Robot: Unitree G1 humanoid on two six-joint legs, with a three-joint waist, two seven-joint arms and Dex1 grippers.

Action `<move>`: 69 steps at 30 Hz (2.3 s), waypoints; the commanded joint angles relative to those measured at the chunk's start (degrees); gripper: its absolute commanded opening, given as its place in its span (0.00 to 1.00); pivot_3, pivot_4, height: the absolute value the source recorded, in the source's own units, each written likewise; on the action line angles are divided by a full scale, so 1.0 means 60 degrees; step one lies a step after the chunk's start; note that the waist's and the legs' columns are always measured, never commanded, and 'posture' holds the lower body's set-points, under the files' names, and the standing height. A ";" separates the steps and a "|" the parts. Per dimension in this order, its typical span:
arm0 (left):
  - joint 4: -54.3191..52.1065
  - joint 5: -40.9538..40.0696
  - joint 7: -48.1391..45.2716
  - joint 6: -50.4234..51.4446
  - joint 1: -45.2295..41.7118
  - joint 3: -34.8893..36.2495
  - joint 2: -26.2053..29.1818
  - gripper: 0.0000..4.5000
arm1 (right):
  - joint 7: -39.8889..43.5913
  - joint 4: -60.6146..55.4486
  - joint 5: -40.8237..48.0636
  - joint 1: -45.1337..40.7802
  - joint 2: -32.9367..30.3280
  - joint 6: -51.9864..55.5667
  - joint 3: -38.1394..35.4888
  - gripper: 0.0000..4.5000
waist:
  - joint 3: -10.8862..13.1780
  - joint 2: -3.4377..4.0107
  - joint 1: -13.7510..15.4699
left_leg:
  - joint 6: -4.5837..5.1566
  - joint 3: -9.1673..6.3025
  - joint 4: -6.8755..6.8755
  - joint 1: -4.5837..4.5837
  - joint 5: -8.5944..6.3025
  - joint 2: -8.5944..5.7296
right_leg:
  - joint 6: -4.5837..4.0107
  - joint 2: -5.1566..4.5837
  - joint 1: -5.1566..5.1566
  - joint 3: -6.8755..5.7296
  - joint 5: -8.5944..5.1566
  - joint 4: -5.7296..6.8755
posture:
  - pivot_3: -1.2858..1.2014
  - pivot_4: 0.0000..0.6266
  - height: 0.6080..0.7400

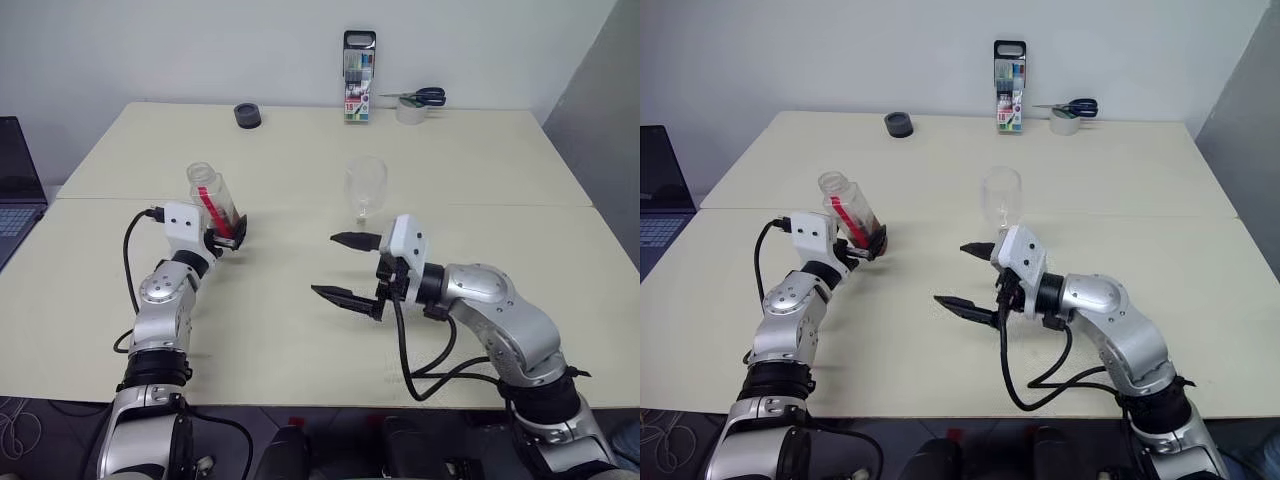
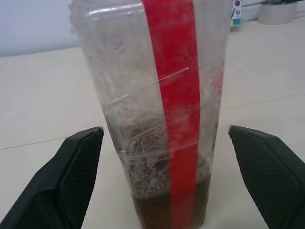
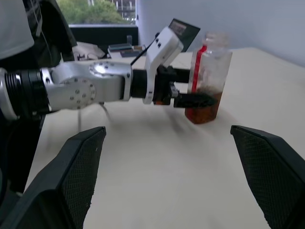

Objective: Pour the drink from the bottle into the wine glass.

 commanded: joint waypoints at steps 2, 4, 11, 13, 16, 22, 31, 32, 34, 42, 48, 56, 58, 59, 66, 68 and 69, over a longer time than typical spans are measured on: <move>-0.0156 -0.0059 0.0107 -0.0192 -0.0345 0.0164 0.0019 1.00 | -0.0111 -0.0124 0.0358 -0.0244 0.0126 -0.0073 -0.0257 0.99 | 0.0000 0.0000 0.0002 | 0.0000 -0.0001 0.0001 0.0000 0.0000 -0.0001 | 0.0000 0.0000 0.0000 -0.0001 0.0000 0.0000 | 0.52 0.24 1.00; -0.0131 -0.0050 0.0133 -0.0185 -0.0398 0.0155 0.0008 1.00 | -0.0133 -0.0040 0.0359 -0.0279 0.0126 -0.0127 -0.0226 0.99 | 0.0000 0.0000 0.0002 | 0.0000 -0.0001 0.0001 -0.0001 0.0000 -0.0001 | 0.0000 0.0000 0.0000 -0.0002 0.0000 0.0000 | 0.52 0.24 1.00; -0.0065 -0.0076 0.0145 -0.0161 -0.0549 0.0135 -0.0055 1.00 | -0.0190 0.0110 0.0318 -0.0325 0.0145 -0.0256 -0.0102 0.99 | 0.0000 0.0000 0.0000 | 0.0000 0.0002 0.0001 0.0000 0.0000 -0.0001 | 0.0000 0.0000 -0.0001 0.0000 0.0000 0.0001 | 0.52 0.24 1.00; -0.0103 -0.0090 0.0138 -0.0145 -0.0515 0.0139 -0.0069 0.91 | -0.0194 0.0131 0.0291 -0.0320 0.0129 -0.0273 -0.0092 1.00 | 0.0000 0.0000 0.0000 | -0.0001 0.0000 0.0001 -0.0001 0.0000 -0.0001 | 0.0000 0.0000 -0.0001 0.0000 0.0000 0.0000 | 0.52 0.24 1.00; -0.0284 -0.0168 0.0085 -0.0033 -0.0387 0.0129 -0.0108 0.73 | -0.0198 0.0141 0.0268 -0.0306 0.0100 -0.0283 -0.0099 1.00 | 0.0000 0.0000 0.0001 | 0.0000 0.0000 0.0001 -0.0001 0.0000 -0.0001 | 0.0000 0.0000 -0.0001 0.0000 0.0000 0.0001 | 0.52 0.24 1.00; -0.0439 -0.0194 0.0107 0.0091 -0.0322 0.0116 -0.0096 0.37 | -0.0238 0.0152 0.0250 -0.0317 0.0093 -0.0305 -0.0130 1.00 | 0.0000 0.0000 0.0000 | 0.0000 0.0000 0.0001 -0.0002 0.0000 -0.0001 | 0.0000 0.0000 -0.0001 -0.0001 0.0000 0.0001 | 0.52 0.24 1.00; -0.1253 0.0433 -0.0275 0.0341 -0.1260 -0.0709 0.0147 0.37 | -0.0992 -0.0375 0.0711 -0.0072 -0.0157 0.0145 -0.1326 1.00 | 0.0003 -0.0004 0.0033 | -0.0030 -0.0020 0.0029 -0.0045 0.0017 -0.0006 | 0.0003 -0.0001 -0.0017 -0.0019 0.0003 0.0001 | 0.52 0.24 1.00; -0.1207 0.0496 -0.0333 0.0393 -0.1488 -0.0806 0.0147 0.37 | -0.1097 -0.0412 0.0767 -0.0016 -0.0198 0.0199 -0.1496 1.00 | 0.0004 -0.0006 0.0041 | -0.0029 -0.0027 0.0036 -0.0057 0.0016 -0.0007 | 0.0004 -0.0001 -0.0020 -0.0027 0.0004 0.0000 | 0.52 0.24 1.00; -0.1048 0.0708 -0.0489 0.0366 -0.1987 -0.1096 0.0132 0.37 | -0.1393 -0.0441 0.0767 0.0087 -0.0285 0.0295 -0.1856 1.00 | 0.0005 -0.0008 0.0043 | -0.0029 -0.0032 0.0043 -0.0074 0.0016 -0.0009 | 0.0008 -0.0001 -0.0029 -0.0032 0.0006 -0.0001 | 0.52 0.24 1.00; 0.0336 0.2088 -0.1058 -0.1429 -0.3626 -0.2394 0.0194 0.37 | -0.2570 -0.0248 -0.0152 0.0185 -0.0437 -0.0482 -0.2290 1.00 | 0.0005 -0.0008 -0.0018 | -0.0032 -0.0002 0.0035 -0.0100 0.0018 -0.0010 | 0.0008 0.0000 -0.0076 -0.0009 0.0006 0.0006 | 0.52 0.24 1.00; 0.2206 0.3137 -0.0965 -0.3599 -0.4751 -0.3073 0.0354 0.37 | -0.2742 -0.0267 -0.0131 0.0284 -0.0286 -0.0611 -0.2256 1.00 | 0.0005 -0.0008 -0.0029 | -0.0031 0.0013 0.0038 -0.0133 0.0019 -0.0010 | 0.0009 0.0004 -0.0120 0.0004 0.0008 0.0020 | 0.52 0.24 1.00; 0.4021 0.4366 -0.0325 -0.5725 -0.5827 -0.3627 0.0501 0.37 | -0.2882 -0.0476 0.0130 0.0457 -0.0246 -0.0413 -0.2406 1.00 | 0.0005 -0.0009 -0.0023 | -0.0031 0.0013 0.0048 -0.0193 0.0019 -0.0017 | 0.0009 0.0001 -0.0168 0.0004 0.0010 0.0020 | 0.52 0.24 1.00; 0.4362 0.4674 -0.0116 -0.6141 -0.6031 -0.3751 0.0546 0.37 | -0.2900 -0.0560 0.0214 0.0534 -0.0269 -0.0378 -0.2433 1.00 | 0.0005 -0.0008 -0.0023 | -0.0031 0.0011 0.0047 -0.0195 0.0019 -0.0018 | 0.0010 0.0001 -0.0169 0.0001 0.0010 0.0021 | 0.52 0.24 1.00; 0.4528 0.4797 -0.0010 -0.6314 -0.6129 -0.3798 0.0567 0.37 | -0.2913 -0.0591 0.0241 0.0557 -0.0265 -0.0363 -0.2435 1.00 | 0.0005 -0.0009 -0.0023 | -0.0030 0.0011 0.0047 -0.0194 0.0019 -0.0018 | 0.0009 0.0001 -0.0170 0.0002 0.0010 0.0020 | 0.52 0.24 1.00; 0.5560 0.5949 0.1004 -0.7197 -0.6866 -0.4358 0.0754 0.37 | -0.3054 -0.0605 0.0093 0.0728 -0.0257 -0.0396 -0.2413 1.00 | 0.0005 -0.0009 -0.0025 | -0.0029 0.0007 0.0050 -0.0199 0.0019 -0.0021 | 0.0010 0.0001 -0.0170 -0.0003 0.0010 0.0024 | 0.52 0.24 1.00; 0.5793 0.6257 0.1309 -0.7404 -0.7037 -0.4538 0.0803 0.37 | -0.3071 -0.0597 0.0077 0.0779 -0.0273 -0.0428 -0.2424 1.00 | 0.0005 -0.0008 -0.0030 | -0.0029 0.0010 0.0050 -0.0198 0.0019 -0.0021 | 0.0010 0.0001 -0.0171 -0.0001 0.0010 0.0025 | 0.52 0.24 1.00; 0.5911 0.6367 0.1429 -0.7456 -0.7111 -0.4602 0.0811 0.37 | -0.3086 -0.0598 0.0091 0.0804 -0.0282 -0.0433 -0.2449 1.00 | 0.0005 -0.0008 -0.0031 | -0.0029 0.0009 0.0050 -0.0198 0.0020 -0.0021 | 0.0010 0.0002 -0.0171 -0.0001 0.0010 0.0026 | 0.52 0.24 1.00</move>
